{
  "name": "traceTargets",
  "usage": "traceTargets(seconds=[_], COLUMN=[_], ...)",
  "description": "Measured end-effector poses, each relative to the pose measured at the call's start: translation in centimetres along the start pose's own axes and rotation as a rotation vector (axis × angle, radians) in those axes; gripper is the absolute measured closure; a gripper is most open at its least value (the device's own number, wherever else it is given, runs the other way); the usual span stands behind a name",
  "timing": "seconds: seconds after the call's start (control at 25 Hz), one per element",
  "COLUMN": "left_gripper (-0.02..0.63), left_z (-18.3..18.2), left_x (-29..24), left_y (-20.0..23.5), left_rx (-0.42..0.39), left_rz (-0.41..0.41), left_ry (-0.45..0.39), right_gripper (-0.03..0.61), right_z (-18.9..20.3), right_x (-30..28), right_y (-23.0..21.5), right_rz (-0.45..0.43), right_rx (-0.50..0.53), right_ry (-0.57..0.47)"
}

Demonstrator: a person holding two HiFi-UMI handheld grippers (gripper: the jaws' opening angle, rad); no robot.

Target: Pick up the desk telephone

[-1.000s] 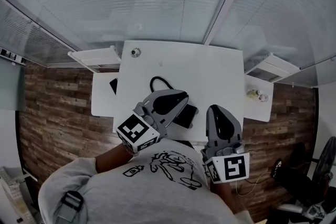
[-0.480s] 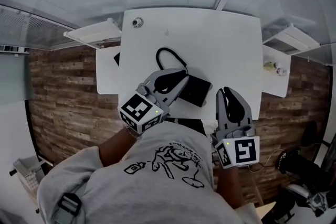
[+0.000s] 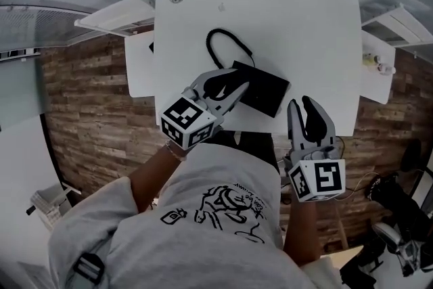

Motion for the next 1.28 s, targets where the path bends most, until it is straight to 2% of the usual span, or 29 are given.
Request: traceTargets(seconds=[0.44,0.92,1.28], left_gripper=[0.483,0.412,0.391], left_z=[7.9,14.4,15.6], left_x=[-2.9,-4.1,-4.4], left_y=[3.3,5.7,6.4], left_rx=[0.156,0.249,0.324], left_rz=[0.001,-0.011,0.035], left_ry=[0.101,0.191,0.118], right_gripper=[0.472,0.402,0.385], right_z=[7.1,13.3,15.8], right_x=[-3.1,-5.8,-6.6], right_y=[-2.9,-4.5,-5.4], right_rz=[0.006,-0.024,-0.027], right_rx=[-0.069,-0.195,-0.266], right_ry=[0.117,0.197,0.2])
Point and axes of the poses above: the fingertips, and each gripper's own axes: x backward along the fingers, y to its left, z out of its underside, the point moved 10 cm from there along x, backward along the fingers, and after that the axes turned 6 degrees about -x, right-handed, at the moved point
